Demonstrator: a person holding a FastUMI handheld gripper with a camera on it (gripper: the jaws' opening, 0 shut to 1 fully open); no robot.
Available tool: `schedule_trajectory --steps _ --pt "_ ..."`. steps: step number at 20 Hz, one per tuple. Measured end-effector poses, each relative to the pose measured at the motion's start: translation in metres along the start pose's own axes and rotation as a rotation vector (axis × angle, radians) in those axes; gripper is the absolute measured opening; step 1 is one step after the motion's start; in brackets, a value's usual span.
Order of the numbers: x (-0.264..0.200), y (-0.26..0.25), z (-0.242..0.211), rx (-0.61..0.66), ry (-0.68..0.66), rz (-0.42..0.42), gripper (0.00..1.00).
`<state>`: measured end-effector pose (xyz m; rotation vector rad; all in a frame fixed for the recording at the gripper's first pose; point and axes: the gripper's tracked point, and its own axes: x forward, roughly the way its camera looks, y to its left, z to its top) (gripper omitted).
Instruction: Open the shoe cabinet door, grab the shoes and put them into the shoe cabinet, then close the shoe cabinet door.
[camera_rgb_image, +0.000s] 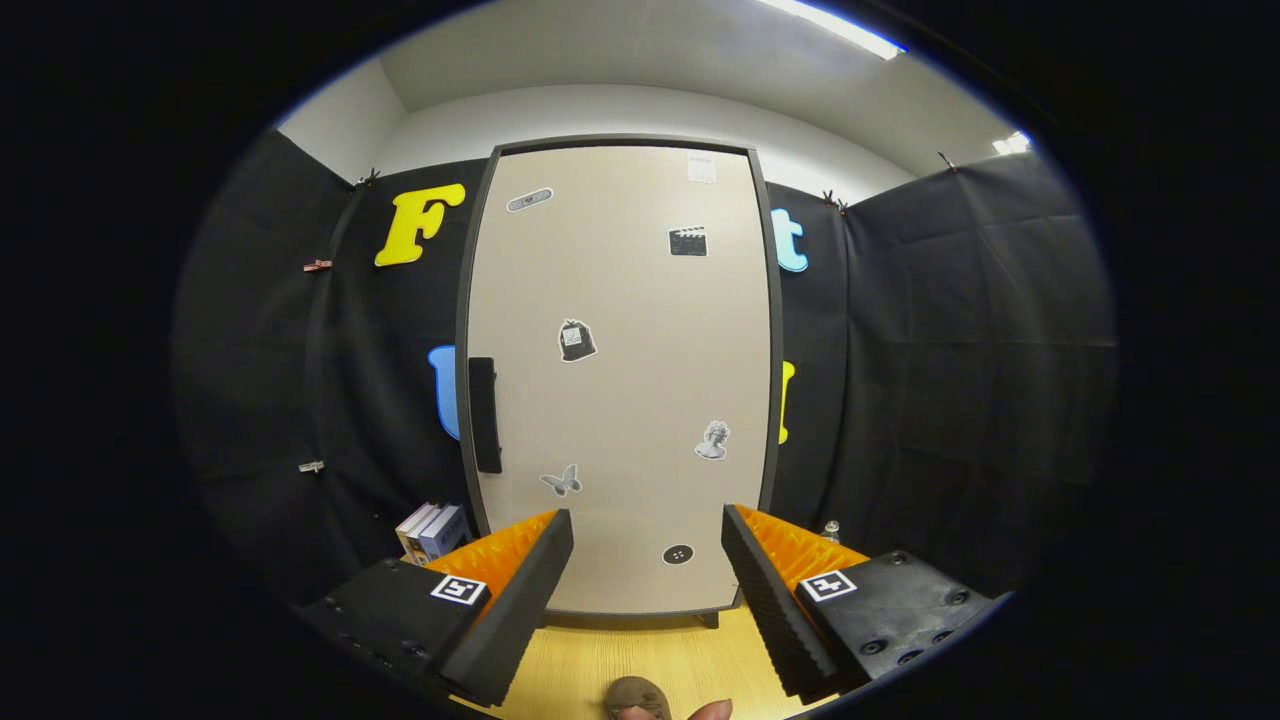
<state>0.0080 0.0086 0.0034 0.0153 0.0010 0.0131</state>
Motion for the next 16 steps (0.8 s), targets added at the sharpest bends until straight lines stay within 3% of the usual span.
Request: schedule_trajectory --steps 9,16 --pt "0.055 0.086 0.043 0.014 -0.067 0.096 0.98" --pt "0.131 0.146 0.018 0.02 0.008 0.139 0.98"
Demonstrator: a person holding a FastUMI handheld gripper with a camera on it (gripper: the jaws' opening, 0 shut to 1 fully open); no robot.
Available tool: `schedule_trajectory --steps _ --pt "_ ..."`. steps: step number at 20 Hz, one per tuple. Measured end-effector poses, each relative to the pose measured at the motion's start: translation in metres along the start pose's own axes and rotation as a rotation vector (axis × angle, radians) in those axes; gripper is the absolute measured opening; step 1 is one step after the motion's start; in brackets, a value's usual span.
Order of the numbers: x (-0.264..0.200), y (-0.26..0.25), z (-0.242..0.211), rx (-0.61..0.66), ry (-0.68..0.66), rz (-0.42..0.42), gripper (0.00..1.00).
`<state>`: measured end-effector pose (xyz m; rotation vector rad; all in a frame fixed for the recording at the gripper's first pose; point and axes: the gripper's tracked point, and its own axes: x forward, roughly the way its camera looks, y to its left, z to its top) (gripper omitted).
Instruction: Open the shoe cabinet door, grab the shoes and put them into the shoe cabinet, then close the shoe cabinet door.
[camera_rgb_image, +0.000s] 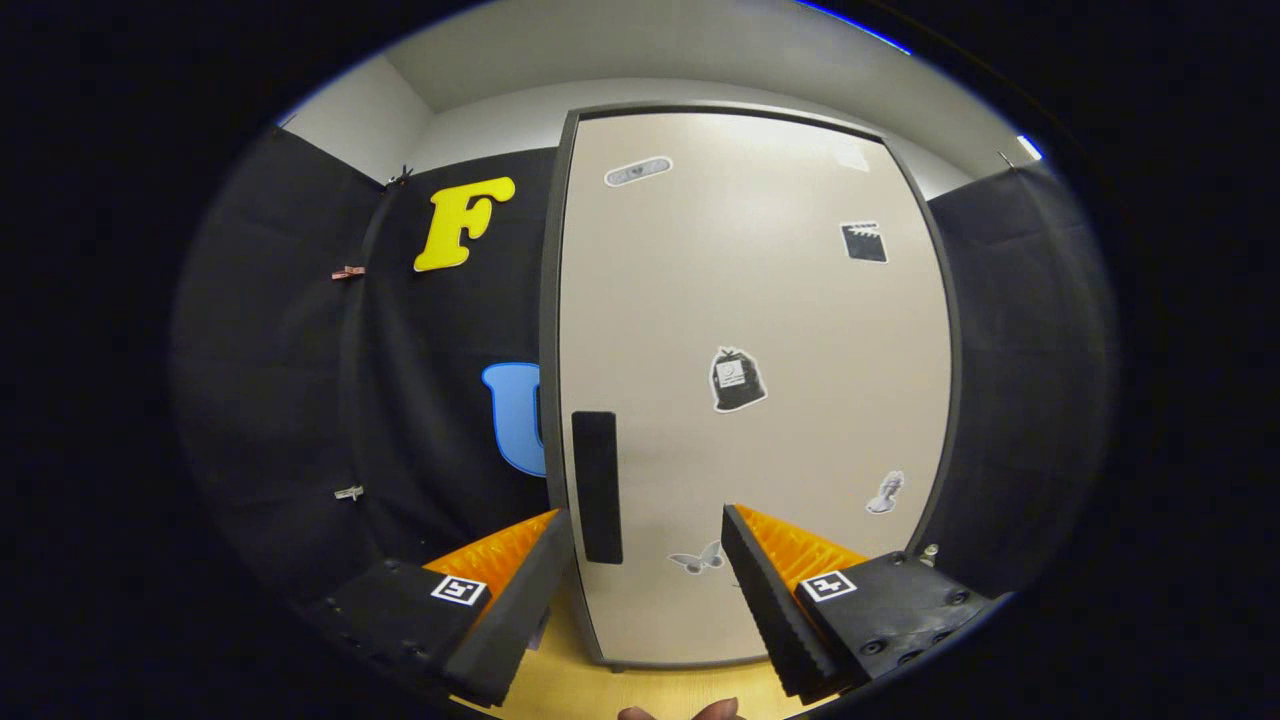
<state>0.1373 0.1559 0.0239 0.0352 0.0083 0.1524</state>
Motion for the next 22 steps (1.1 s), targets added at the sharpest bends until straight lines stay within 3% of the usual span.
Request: schedule_trajectory --steps 6,10,11,12,13,15,18,19,22 --pt "0.056 0.021 -0.018 0.016 0.03 -0.001 0.98" --pt "0.073 0.021 -0.024 0.049 0.037 -0.028 0.72" --pt "0.073 0.024 -0.021 0.054 0.027 -0.028 0.57" --pt "0.073 0.024 -0.02 0.046 0.025 -0.036 0.51" --pt "0.069 0.022 -0.023 0.027 0.027 -0.052 0.51" --pt "0.075 0.023 -0.022 0.016 0.027 -0.061 0.36" --pt "0.072 0.023 -0.023 0.014 0.042 -0.041 0.29" --pt "0.071 0.022 -0.022 0.001 0.042 -0.032 0.22" --pt "0.053 0.025 -0.019 0.008 0.057 -0.002 0.22"
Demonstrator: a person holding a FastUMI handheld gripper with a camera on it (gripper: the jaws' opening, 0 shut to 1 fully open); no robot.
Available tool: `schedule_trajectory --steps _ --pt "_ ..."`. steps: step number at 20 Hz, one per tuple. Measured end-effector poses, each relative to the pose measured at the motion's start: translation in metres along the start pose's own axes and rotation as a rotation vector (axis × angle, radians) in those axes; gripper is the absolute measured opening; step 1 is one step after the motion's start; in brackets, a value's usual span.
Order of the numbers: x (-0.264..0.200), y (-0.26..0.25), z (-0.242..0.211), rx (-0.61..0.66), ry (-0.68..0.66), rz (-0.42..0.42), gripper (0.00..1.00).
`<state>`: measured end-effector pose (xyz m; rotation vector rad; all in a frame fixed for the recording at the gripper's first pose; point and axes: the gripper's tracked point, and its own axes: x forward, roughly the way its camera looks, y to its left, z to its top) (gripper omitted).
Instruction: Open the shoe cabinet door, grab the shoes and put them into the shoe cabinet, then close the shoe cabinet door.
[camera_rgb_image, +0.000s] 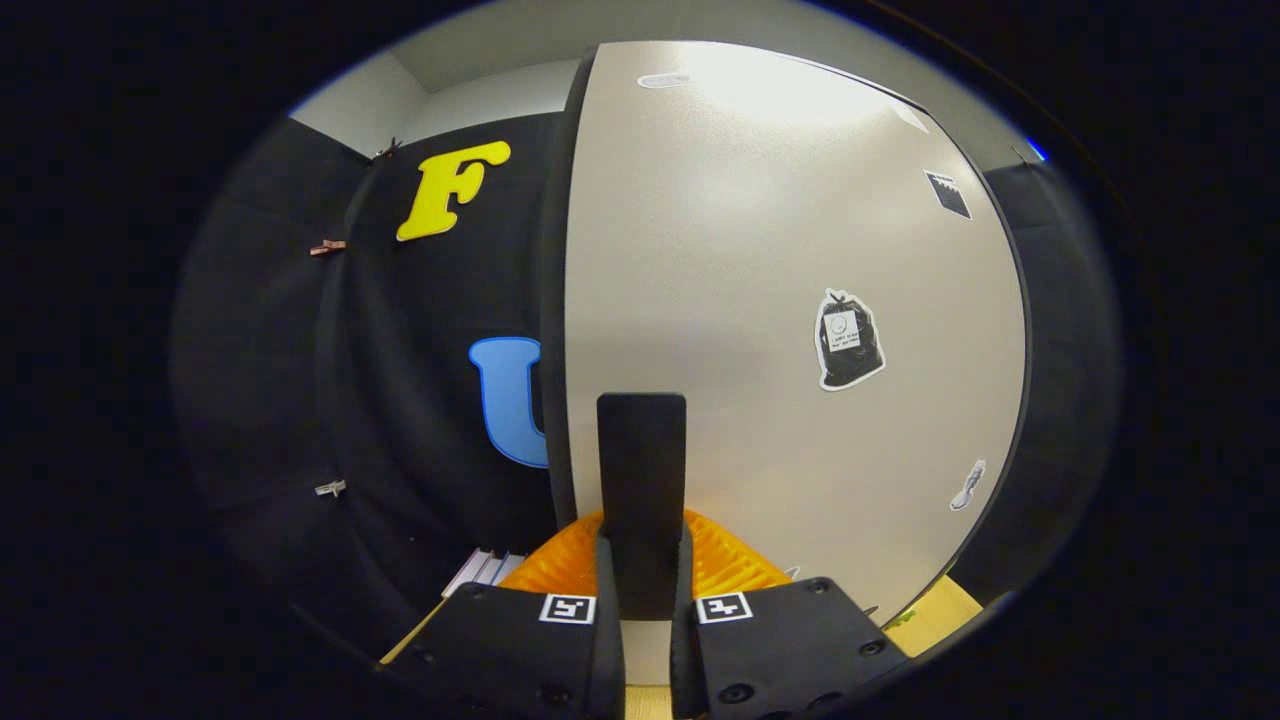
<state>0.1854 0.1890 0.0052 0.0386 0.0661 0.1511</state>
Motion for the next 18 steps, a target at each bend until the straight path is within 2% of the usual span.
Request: schedule_trajectory --steps 9,14,18 --pt "-0.101 -0.027 0.0 0.024 0.003 0.136 0.21" --pt "-0.148 -0.056 0.0 0.037 0.011 0.165 0.22" --pt "-0.182 -0.09 0.001 0.041 0.0 0.156 0.21"
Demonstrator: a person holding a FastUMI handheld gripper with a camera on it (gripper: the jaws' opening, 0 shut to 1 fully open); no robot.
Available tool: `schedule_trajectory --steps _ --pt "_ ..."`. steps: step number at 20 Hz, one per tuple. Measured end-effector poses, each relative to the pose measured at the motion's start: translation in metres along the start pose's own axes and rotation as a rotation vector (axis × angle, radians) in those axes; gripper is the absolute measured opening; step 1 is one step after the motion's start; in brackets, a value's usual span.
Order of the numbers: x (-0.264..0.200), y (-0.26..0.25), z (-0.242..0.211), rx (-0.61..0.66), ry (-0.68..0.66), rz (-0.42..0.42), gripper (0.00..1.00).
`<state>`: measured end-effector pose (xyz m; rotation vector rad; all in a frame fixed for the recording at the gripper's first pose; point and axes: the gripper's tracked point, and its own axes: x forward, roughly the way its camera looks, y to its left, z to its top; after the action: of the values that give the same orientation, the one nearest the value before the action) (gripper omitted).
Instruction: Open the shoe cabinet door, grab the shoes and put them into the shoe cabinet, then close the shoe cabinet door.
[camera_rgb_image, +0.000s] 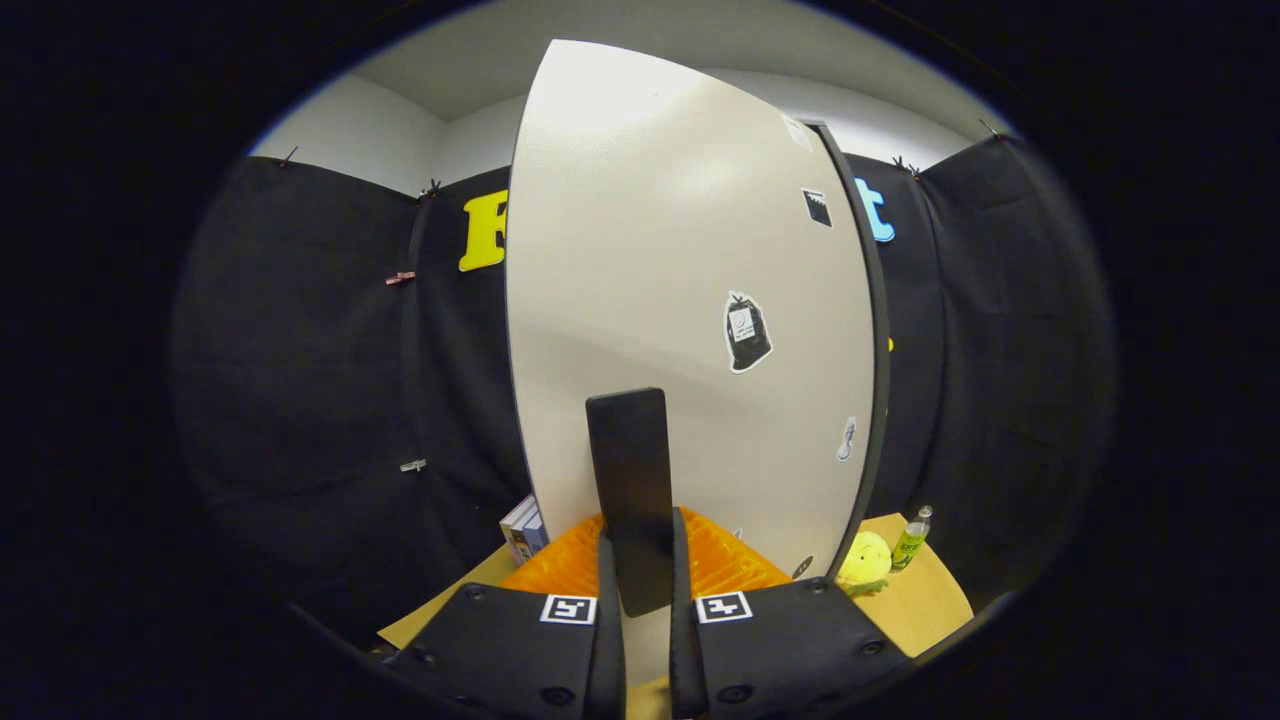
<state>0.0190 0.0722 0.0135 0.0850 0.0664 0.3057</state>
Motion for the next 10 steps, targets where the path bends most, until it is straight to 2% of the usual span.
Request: schedule_trajectory --steps 5,10 --pt "-0.04 -0.047 0.003 0.018 -0.003 -0.044 0.21" --pt "-0.06 -0.096 0.007 0.016 -0.013 -0.089 0.2"
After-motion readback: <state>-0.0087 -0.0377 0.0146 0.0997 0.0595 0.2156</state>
